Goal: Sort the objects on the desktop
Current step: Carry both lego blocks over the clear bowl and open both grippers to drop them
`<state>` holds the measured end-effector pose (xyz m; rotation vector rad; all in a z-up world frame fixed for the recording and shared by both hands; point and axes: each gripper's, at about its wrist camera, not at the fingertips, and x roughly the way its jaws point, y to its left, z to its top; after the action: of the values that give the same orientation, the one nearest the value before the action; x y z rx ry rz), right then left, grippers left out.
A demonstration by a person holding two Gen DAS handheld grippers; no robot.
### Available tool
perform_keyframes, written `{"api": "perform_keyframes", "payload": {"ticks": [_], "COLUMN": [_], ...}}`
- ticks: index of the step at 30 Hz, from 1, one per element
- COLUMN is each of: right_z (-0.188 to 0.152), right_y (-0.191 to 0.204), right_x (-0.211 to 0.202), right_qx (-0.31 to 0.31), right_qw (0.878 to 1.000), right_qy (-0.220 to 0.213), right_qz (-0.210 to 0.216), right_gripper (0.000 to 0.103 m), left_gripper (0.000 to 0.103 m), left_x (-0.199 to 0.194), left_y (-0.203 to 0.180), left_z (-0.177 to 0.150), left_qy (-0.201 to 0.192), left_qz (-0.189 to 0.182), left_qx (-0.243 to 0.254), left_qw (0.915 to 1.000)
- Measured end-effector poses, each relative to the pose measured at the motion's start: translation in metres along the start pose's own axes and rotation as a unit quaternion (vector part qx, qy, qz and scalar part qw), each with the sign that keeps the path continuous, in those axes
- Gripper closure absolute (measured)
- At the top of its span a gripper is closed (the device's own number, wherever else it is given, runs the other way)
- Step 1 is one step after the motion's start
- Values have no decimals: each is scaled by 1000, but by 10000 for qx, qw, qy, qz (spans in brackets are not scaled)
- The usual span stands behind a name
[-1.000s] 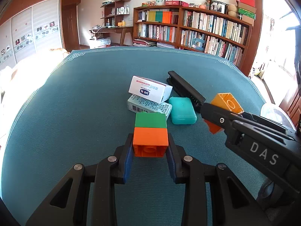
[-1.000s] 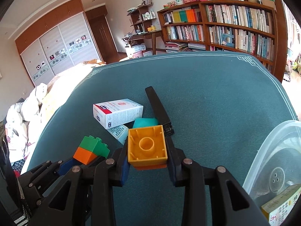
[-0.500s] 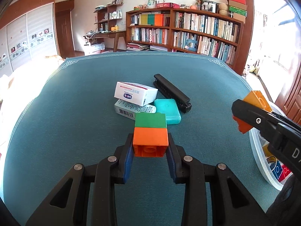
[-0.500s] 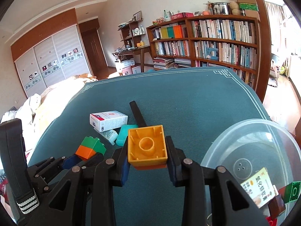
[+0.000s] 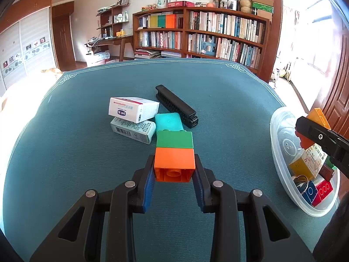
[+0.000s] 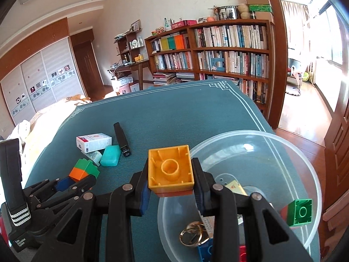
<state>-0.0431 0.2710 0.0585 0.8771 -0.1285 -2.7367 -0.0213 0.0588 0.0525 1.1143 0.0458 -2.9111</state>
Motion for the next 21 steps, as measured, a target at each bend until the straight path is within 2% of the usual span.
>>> {"api": "perform_keyframes", "payload": {"ticks": [6, 14, 21], "right_z": [0, 0, -1], "right_y": [-15, -36, -55], "right_x": [-6, -9, -12], "right_qx": [18, 139, 301], "right_qw": [9993, 9975, 9957], "right_qy": [-92, -94, -97], "right_qz": [-352, -683, -874], "right_gripper": [66, 66, 66], "left_gripper": [68, 68, 68], "left_x": [-6, -10, -13], "left_y": [-16, -47, -83], "left_z": [5, 16, 31], "left_qy": [-57, -44, -108], "left_qz": [-96, -532, -991], "left_qx": [212, 477, 765], "left_qw": [9997, 9974, 9921]}}
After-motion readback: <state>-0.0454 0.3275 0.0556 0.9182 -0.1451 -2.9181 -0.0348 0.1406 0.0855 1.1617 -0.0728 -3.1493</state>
